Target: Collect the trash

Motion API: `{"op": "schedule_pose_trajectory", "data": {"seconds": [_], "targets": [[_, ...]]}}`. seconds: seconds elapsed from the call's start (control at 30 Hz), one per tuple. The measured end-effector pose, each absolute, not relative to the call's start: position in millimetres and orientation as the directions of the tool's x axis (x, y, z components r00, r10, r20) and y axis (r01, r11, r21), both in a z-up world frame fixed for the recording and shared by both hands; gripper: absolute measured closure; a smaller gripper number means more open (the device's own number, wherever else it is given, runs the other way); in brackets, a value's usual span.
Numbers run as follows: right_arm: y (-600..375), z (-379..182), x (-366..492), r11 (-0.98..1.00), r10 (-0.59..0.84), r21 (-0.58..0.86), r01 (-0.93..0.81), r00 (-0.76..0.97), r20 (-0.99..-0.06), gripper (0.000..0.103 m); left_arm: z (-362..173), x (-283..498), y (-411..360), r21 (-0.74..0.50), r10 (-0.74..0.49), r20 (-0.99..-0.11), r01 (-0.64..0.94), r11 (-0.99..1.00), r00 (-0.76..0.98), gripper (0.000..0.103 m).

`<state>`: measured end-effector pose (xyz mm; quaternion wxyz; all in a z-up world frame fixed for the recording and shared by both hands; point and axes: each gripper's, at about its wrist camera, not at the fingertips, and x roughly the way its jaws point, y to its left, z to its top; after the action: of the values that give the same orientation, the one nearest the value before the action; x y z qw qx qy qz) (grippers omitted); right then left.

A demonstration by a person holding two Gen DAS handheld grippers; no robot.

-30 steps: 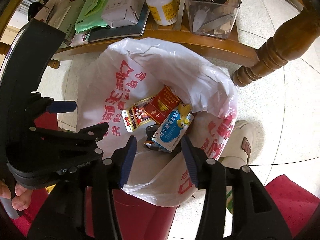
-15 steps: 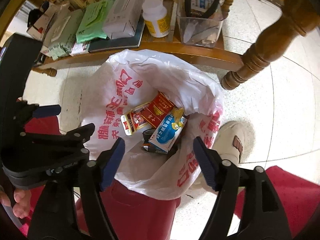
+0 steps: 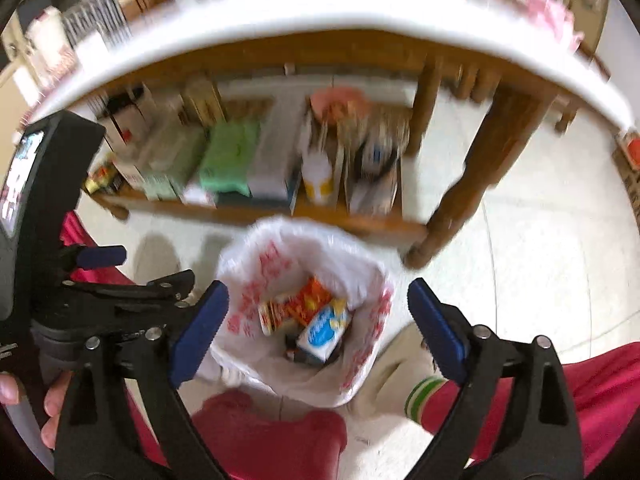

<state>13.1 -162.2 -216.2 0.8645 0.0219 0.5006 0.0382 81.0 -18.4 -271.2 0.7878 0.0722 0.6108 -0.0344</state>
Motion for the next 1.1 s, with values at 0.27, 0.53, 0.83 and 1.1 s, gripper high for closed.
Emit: {"op": "schedule_pose_trajectory", "data": {"seconds": [0.27, 0.53, 0.83, 1.1], "targets": [[-168, -133, -28, 0.994, 0.093, 0.110, -0.016, 0.667, -0.739, 0.010, -167, 44, -23, 0.116, 0.037, -0.839, 0.112, 0.987, 0.543, 0.014], [-175, -50, -70, 0.997, -0.020, 0.046, 0.054, 0.840, -0.542, 0.007, -74, 9, -27, 0.116, 0.017, -0.674, 0.083, 0.990, 0.739, 0.008], [-172, 19, -117, 0.986, -0.162, -0.023, 0.164, 0.928, -0.335, 0.007, -4, -37, -20, 0.069, -0.003, -0.520, 0.045, 0.997, 0.854, 0.008], [-169, 40, -142, 0.981, -0.192, -0.016, 0.195, 0.945, -0.264, 0.007, 21, -59, -12, 0.029, -0.036, -0.466, 0.056, 0.998, 0.884, 0.008]]}}
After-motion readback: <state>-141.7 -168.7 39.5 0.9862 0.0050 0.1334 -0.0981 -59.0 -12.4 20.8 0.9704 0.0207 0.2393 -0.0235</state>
